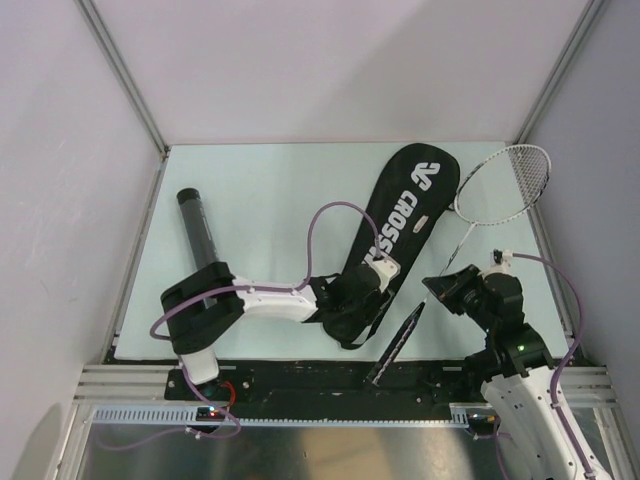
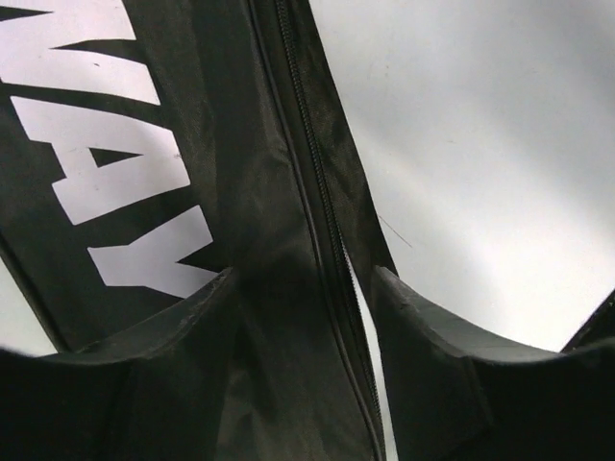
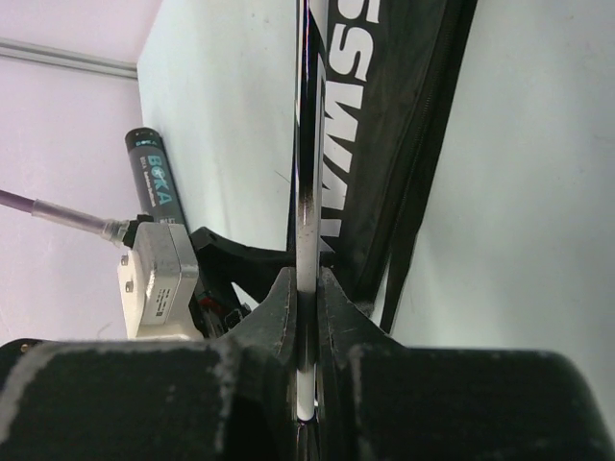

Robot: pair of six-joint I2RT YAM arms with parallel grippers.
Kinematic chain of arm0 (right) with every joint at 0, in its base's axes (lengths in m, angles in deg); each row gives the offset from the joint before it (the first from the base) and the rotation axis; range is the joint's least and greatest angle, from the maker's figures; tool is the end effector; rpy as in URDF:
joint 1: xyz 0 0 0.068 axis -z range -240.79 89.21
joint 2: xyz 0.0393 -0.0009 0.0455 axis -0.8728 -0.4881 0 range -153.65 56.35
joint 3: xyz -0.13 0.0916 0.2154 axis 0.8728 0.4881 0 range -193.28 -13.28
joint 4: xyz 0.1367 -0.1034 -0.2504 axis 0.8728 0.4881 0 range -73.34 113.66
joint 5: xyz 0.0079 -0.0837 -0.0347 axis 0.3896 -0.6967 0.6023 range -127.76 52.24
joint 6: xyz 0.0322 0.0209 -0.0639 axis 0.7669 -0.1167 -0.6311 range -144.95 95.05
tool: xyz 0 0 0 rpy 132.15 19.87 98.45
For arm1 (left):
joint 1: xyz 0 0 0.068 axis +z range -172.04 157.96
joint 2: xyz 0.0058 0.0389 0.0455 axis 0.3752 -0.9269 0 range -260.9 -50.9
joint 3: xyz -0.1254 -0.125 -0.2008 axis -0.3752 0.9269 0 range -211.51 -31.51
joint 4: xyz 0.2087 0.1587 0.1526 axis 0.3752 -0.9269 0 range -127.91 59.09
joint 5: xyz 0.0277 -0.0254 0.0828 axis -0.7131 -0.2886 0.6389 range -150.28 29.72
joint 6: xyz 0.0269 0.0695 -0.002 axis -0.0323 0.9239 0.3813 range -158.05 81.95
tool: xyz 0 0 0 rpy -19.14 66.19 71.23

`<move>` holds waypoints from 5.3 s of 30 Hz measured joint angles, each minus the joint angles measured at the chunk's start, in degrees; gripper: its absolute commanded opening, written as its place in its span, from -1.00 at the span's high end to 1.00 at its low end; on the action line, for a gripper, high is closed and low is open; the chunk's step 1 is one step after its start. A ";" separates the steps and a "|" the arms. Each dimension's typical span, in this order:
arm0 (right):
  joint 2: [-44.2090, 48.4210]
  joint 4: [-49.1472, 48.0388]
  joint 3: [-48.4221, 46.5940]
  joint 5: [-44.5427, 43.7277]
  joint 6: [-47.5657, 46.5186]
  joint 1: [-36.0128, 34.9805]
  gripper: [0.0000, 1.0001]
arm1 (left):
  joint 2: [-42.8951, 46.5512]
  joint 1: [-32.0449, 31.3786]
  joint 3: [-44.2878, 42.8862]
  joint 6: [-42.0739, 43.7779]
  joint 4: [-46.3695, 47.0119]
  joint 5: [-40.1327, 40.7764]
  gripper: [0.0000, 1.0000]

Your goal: Pack up the badminton gear

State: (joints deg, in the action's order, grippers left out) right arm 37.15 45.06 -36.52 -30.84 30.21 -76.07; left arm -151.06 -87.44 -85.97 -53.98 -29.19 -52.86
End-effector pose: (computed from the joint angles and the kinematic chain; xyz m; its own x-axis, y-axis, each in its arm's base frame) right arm 0.1756 0.0558 0.2227 -0.5290 0.7001 -0.4797 0.1165 0.6198 0.7761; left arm 0.1772 -0.3680 0.1084 -0.5148 0.4707 -0.7165 0.7504 0.6516 -0.1112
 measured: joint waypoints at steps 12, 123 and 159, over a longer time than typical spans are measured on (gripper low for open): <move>-6.05 -2.05 2.45 4.28 -2.38 0.04 1.00 | 0.52 0.13 -3.15 0.28 -5.18 5.05 1.00; -76.06 -60.13 -11.47 23.89 2.62 -11.19 1.00 | 32.15 6.86 20.06 -24.94 5.86 -18.51 1.00; -60.63 -22.14 -15.63 -1.99 -3.93 -13.90 -0.39 | 24.06 8.17 21.40 -27.17 5.35 -13.11 0.23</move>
State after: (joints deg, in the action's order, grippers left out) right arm -23.48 22.92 -52.15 -32.83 26.27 -89.98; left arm -126.99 -79.27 -64.57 -81.14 -23.83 -65.98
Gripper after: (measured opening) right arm 0.684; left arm 0.266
